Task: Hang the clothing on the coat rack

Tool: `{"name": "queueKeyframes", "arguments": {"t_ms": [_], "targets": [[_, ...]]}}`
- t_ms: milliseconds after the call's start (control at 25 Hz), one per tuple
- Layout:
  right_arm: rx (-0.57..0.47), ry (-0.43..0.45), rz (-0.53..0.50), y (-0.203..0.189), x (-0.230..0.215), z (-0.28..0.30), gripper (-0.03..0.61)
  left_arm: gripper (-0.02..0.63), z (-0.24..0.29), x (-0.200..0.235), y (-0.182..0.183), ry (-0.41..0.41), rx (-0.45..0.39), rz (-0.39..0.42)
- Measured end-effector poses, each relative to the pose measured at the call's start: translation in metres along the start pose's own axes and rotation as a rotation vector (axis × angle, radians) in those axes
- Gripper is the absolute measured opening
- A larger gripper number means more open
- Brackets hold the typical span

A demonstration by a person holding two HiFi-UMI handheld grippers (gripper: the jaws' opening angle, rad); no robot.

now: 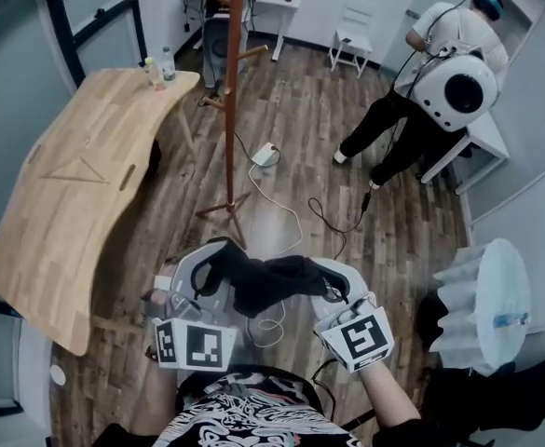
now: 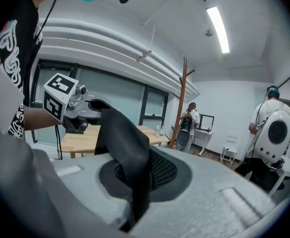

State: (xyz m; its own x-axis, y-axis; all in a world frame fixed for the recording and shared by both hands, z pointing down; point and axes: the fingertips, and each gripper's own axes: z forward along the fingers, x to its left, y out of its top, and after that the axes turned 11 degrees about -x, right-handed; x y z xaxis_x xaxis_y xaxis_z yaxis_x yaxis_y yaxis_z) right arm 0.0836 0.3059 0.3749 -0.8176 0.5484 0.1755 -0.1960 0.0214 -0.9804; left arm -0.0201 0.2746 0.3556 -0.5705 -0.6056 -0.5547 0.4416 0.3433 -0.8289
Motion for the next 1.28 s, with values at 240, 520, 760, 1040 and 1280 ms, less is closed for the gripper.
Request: {"name": "queueKeyframes", "arguments": {"t_ms": [240, 520, 760, 1040, 1280], "targets": [[-0.032, -0.020, -0.018, 0.013, -0.015, 0.050, 0.012, 0.006, 0.026, 0.046, -0.019, 0.014, -0.023, 0.034], [-0.063, -0.005, -0.047, 0.030, -0.026, 0.092, 0.012, 0.006, 0.038, 0.085, -0.029, 0.051, -0.018, 0.065], [-0.082, 0.043, -0.044, 0.031, -0.031, 0.123, 0.012, 0.006, 0.048, 0.109, -0.044, 0.068, 0.007, 0.070], [-0.091, 0.068, -0.035, 0.024, -0.049, 0.163, 0.013, 0.006, 0.072, 0.135, -0.065, 0.088, 0.027, 0.067], [-0.082, 0.070, -0.030, 0.016, -0.070, 0.197, 0.012, 0.006, 0.098, 0.155, -0.086, 0.089, 0.045, 0.064]]}}
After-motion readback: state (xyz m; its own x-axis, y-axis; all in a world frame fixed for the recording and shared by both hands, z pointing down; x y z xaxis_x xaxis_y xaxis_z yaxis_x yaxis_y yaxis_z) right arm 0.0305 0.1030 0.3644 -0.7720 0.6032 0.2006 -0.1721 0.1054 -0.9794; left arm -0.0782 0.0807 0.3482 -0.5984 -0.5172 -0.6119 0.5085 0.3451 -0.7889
